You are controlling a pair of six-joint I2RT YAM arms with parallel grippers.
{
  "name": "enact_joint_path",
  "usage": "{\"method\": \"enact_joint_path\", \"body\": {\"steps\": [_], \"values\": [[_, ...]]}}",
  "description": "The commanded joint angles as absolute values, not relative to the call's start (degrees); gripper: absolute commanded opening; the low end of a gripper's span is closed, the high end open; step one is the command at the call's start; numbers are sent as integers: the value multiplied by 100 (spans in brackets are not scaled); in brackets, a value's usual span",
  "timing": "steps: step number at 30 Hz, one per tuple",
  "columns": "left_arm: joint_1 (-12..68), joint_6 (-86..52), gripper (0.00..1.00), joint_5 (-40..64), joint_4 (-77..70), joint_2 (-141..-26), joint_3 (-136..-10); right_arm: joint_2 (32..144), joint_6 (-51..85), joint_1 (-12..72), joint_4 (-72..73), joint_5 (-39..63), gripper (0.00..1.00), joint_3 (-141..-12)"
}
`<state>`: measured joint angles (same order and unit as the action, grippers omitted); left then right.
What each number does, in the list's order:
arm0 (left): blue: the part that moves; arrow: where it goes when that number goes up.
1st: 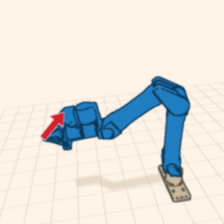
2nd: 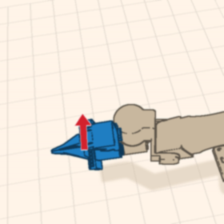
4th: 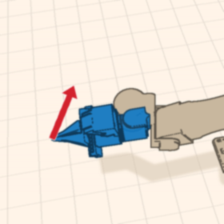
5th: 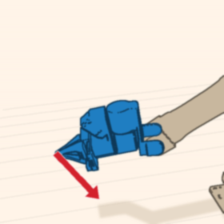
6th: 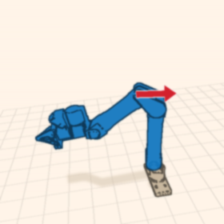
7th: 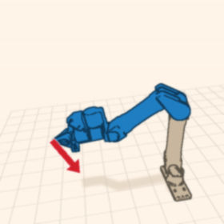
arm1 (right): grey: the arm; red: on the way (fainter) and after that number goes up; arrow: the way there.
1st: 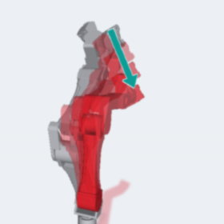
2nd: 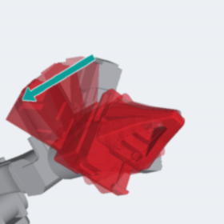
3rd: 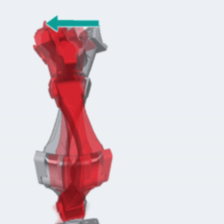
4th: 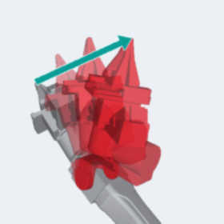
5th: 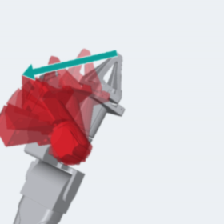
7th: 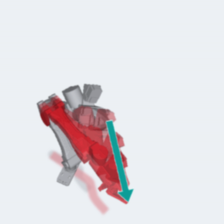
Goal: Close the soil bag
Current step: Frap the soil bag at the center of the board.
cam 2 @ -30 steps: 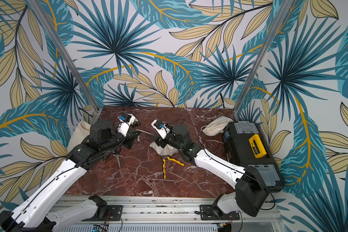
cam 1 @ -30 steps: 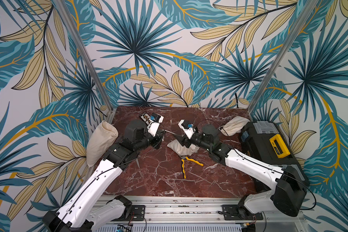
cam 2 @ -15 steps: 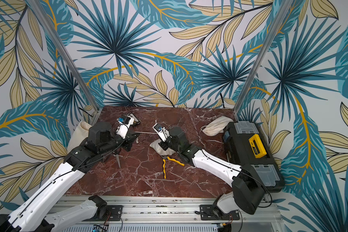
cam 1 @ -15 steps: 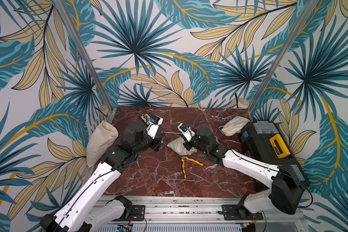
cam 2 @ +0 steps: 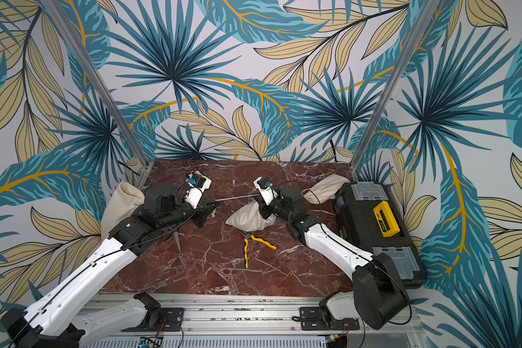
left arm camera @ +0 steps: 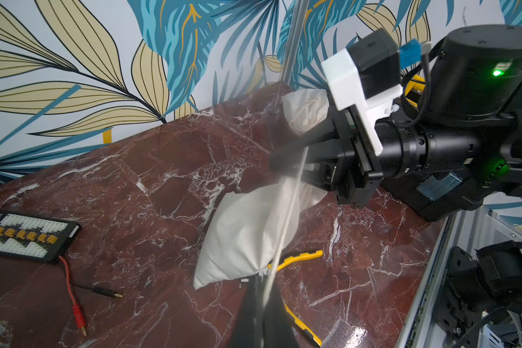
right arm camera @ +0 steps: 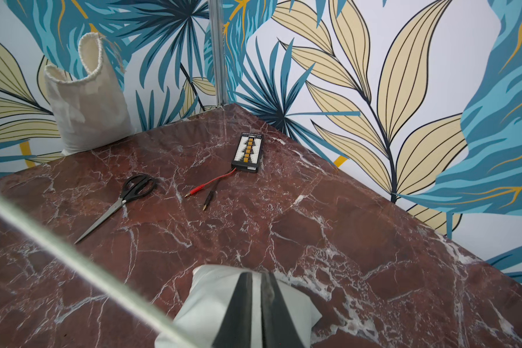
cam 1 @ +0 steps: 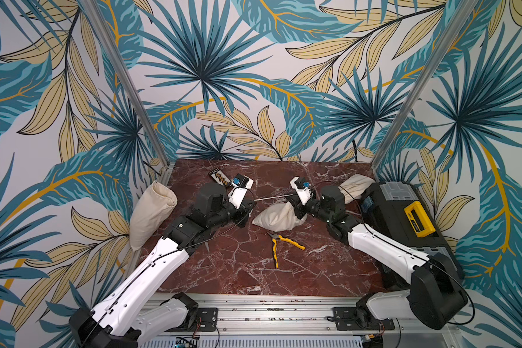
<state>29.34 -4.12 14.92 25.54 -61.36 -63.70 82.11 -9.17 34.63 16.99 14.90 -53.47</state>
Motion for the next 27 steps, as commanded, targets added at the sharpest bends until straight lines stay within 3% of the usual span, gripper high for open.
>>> {"method": "enact_joint_path", "body": {"steps": [1,6,10,13,19,27], "values": [[2319,-516,0,369,2362,-5756,-6947,8998,-649,1911,422,-1499,11,-5780],[2211,-386,0,529,2250,-6405,-7708,9644,-1016,1551,62,-1144,6,-8074],[2015,-489,0,705,2113,-6636,-7950,9860,-1299,1442,-282,-1022,7,-9088],[1722,-731,0,691,1822,-6380,-7478,9865,-1370,1291,-262,-967,7,-8692],[1455,-815,0,466,1927,-6070,-6715,9794,-1118,831,526,-908,10,-6577],[1453,-879,0,722,1830,-5935,-6255,9451,-464,666,543,-843,12,-5489]]}}
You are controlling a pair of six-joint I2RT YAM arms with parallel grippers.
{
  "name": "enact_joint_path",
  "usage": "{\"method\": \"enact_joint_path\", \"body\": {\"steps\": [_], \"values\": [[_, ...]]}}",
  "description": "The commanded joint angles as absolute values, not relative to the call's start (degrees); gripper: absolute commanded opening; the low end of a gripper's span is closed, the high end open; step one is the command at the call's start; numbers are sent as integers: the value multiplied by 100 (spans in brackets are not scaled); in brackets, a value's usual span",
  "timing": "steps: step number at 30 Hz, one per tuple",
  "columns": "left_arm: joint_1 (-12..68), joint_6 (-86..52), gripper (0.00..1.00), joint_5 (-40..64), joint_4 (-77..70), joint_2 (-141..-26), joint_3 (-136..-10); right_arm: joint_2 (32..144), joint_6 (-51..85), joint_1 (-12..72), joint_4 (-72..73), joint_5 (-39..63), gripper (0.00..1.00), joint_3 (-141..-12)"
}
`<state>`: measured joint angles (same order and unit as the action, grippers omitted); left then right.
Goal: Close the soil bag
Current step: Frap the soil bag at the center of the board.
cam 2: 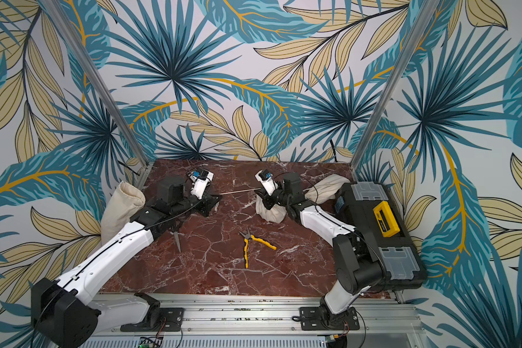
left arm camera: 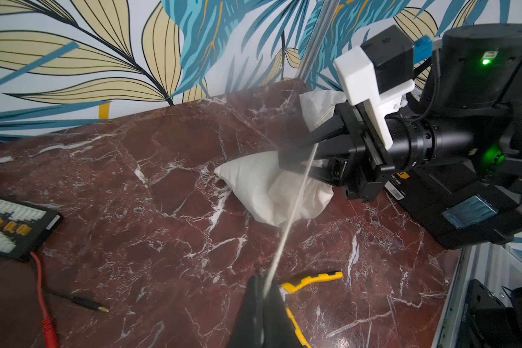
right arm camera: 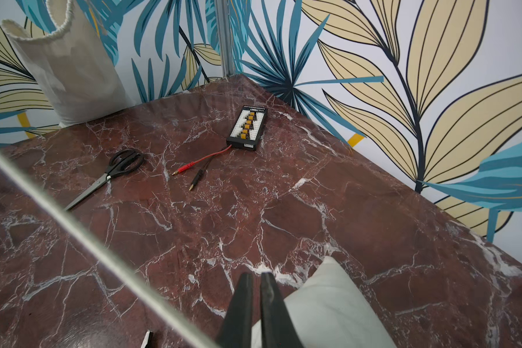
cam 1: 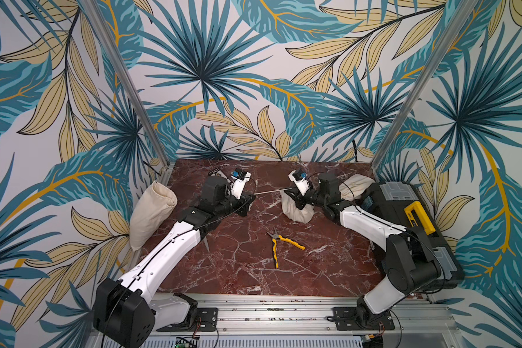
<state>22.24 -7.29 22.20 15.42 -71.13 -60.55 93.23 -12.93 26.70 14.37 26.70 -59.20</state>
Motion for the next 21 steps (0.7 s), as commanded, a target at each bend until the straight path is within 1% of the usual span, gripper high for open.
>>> {"method": "enact_joint_path", "body": {"steps": [1,3,4,7,9,11,15,21], "values": [[1460,-867,0,1015,1874,-5925,-6315,9301,-399,698,440,-609,12,-5444],[1540,-838,0,1436,1966,-5931,-6373,8974,-474,884,537,-96,16,-5250],[1686,-782,0,1482,2000,-5927,-6378,8790,-500,1052,659,20,18,-5113],[2247,-604,0,1324,2015,-5892,-6305,8371,-472,1598,889,144,22,-4858],[2480,-654,0,1407,1940,-5870,-6222,8213,-465,1916,972,34,30,-4809],[2566,-750,0,1526,1778,-5831,-6107,8132,-490,2164,1032,-90,36,-4841],[2659,-787,0,1583,1737,-5842,-6063,8122,-515,2524,1069,-12,49,-5077],[2754,-819,0,1611,1671,-5865,-6119,8235,-747,3161,902,146,62,-5486]]}}
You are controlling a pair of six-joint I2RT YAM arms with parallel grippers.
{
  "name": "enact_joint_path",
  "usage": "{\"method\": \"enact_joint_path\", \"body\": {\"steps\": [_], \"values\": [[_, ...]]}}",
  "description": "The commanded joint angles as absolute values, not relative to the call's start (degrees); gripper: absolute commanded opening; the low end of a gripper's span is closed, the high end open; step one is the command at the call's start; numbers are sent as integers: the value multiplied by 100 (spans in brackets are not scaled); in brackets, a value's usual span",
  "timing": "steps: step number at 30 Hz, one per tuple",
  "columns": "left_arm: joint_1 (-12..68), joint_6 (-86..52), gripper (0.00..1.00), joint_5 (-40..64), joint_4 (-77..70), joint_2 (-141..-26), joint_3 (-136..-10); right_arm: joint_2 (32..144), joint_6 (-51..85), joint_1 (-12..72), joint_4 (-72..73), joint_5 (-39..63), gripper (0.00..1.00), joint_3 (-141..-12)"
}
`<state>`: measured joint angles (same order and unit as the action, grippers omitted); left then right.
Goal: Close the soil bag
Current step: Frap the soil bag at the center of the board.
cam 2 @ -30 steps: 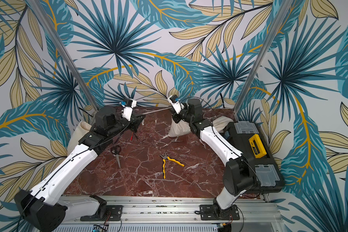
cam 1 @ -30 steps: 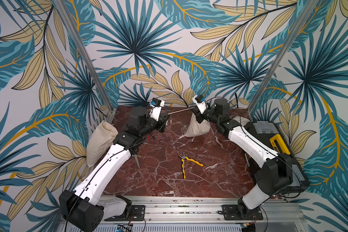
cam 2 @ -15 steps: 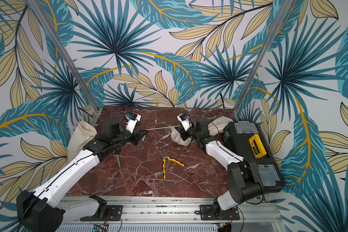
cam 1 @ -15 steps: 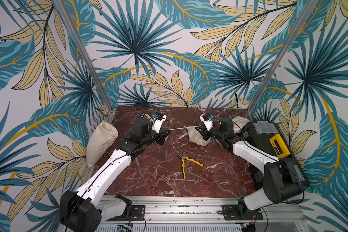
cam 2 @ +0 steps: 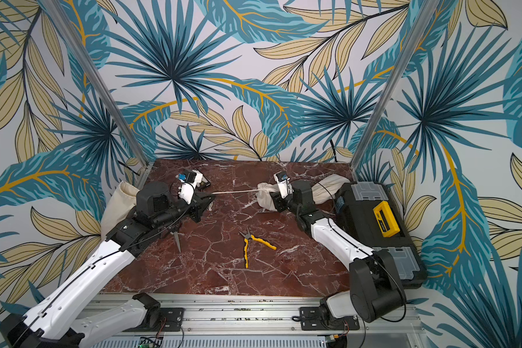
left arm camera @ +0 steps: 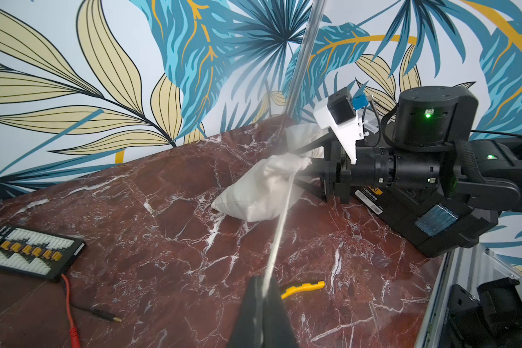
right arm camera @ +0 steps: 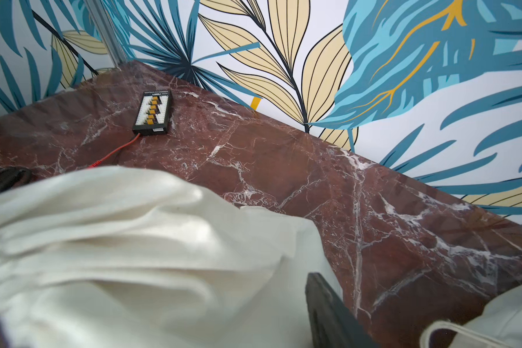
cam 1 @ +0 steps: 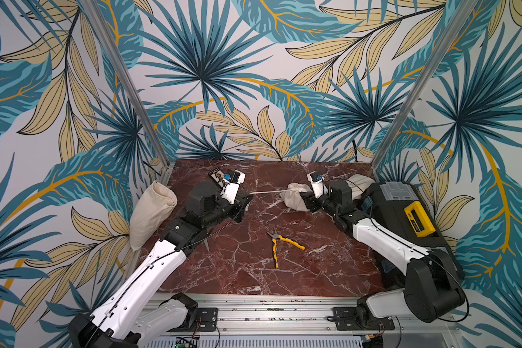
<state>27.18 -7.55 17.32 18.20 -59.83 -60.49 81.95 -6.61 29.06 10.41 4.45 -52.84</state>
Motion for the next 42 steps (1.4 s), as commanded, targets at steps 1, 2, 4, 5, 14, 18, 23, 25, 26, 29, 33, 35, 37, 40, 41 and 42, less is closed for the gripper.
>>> {"method": "enact_joint_path", "body": {"steps": [1,2,4,5,14,18,23,25,26,29,33,35,37,40,41,42], "values": [[2769,-817,0,1609,1685,-5877,-6144,8224,-791,3269,914,212,64,-5504],[2776,-817,0,1611,1680,-5886,-6158,8204,-824,3371,917,327,66,-5536],[2803,-821,0,1613,1667,-5902,-6181,8176,-867,3548,931,553,69,-5589],[2817,-828,0,1623,1657,-5906,-6201,8178,-920,3656,923,637,70,-5625],[2903,-800,0,1569,1711,-5916,-6298,8615,-1118,4096,548,616,60,-6358],[2910,-757,0,1520,1776,-5883,-6362,8744,-1215,4090,315,280,39,-6362],[2903,-644,0,945,2123,-5654,-6542,8669,-1216,3587,70,-433,20,-5749],[2859,-625,0,572,2221,-5417,-6548,8597,-1047,3101,-83,-487,16,-5466],[2813,-635,0,441,2260,-5309,-6548,8582,-949,2872,-204,-532,15,-5360],[2592,-692,0,236,2311,-5010,-6525,8595,-805,2272,-438,-854,15,-5067],[2294,-718,0,26,2379,-4729,-6482,8657,-640,1675,-489,-1061,14,-4849],[2126,-753,0,38,2411,-4634,-6439,8725,-578,1535,-534,-1157,14,-4843],[2004,-764,0,16,2436,-4588,-6384,8763,-561,1477,-531,-1323,13,-4836],[1876,-762,0,-140,2544,-4557,-6373,8789,-478,1280,-529,-1690,13,-4834],[1809,-769,0,-166,2566,-4527,-6357,8790,-456,1173,-549,-1730,13,-4842],[1729,-777,0,-201,2573,-4496,-6337,8789,-445,1069,-575,-1750,13,-4850]]}}
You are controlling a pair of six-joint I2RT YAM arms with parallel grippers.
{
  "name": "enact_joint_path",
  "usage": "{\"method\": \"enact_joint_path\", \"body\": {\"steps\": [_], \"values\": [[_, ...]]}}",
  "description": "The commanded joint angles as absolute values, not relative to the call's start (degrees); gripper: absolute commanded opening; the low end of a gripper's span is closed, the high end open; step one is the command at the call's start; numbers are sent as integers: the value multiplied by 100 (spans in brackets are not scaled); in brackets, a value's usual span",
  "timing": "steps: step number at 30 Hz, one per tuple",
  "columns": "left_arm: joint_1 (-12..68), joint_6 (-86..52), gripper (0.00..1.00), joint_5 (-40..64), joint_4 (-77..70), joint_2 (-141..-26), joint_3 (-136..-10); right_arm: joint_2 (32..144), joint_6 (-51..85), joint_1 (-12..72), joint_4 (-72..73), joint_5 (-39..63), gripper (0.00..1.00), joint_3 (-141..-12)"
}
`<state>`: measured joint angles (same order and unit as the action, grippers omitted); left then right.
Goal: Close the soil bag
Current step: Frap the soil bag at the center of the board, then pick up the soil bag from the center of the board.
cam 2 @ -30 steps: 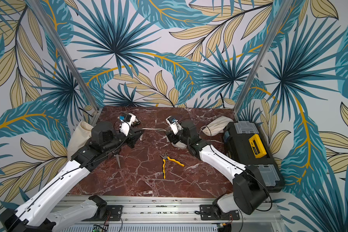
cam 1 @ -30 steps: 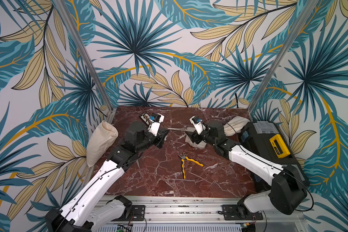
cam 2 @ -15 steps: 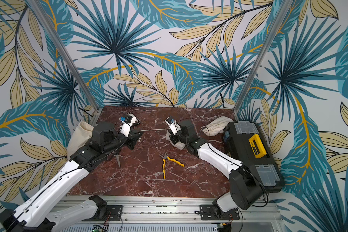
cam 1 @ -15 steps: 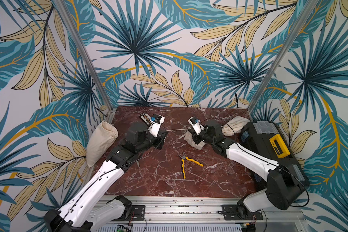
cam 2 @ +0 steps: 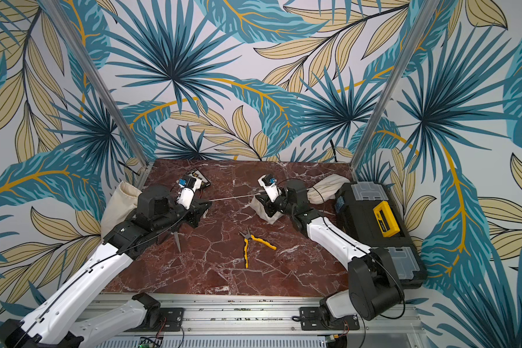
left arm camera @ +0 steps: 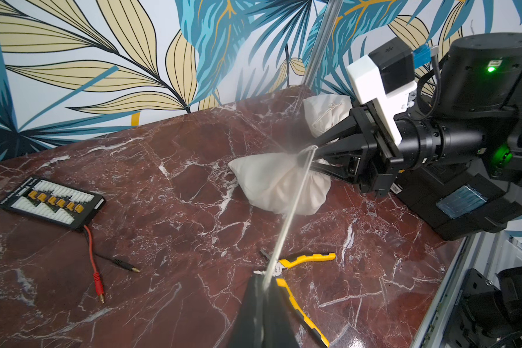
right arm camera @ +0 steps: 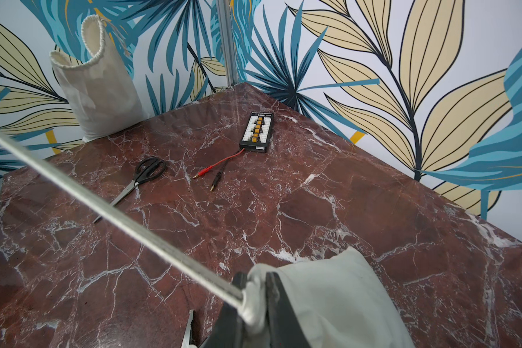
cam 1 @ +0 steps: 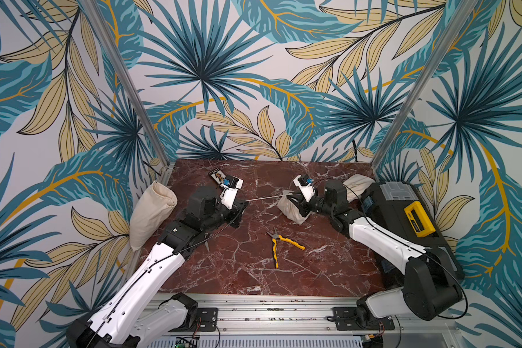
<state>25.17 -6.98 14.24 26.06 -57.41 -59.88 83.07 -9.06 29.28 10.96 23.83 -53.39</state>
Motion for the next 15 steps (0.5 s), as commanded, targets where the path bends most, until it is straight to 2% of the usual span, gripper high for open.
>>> {"method": "enact_joint_path", "body": {"steps": [1,4,10,13,15], "values": [[1650,-787,0,-218,2561,-4459,-6313,8780,-440,986,-597,-1801,13,-4863],[1402,-845,0,-97,2529,-4524,-6313,8770,-535,892,-605,-1889,13,-4908],[1600,-945,0,1086,2098,-5690,-6369,8503,-554,901,-154,-300,1,-5578],[2131,-716,0,765,1986,-6480,-6662,8541,-670,882,-60,-342,0,-6374],[2189,-782,0,851,1811,-7007,-6938,8869,-906,809,-161,-610,0,-7171]]}}
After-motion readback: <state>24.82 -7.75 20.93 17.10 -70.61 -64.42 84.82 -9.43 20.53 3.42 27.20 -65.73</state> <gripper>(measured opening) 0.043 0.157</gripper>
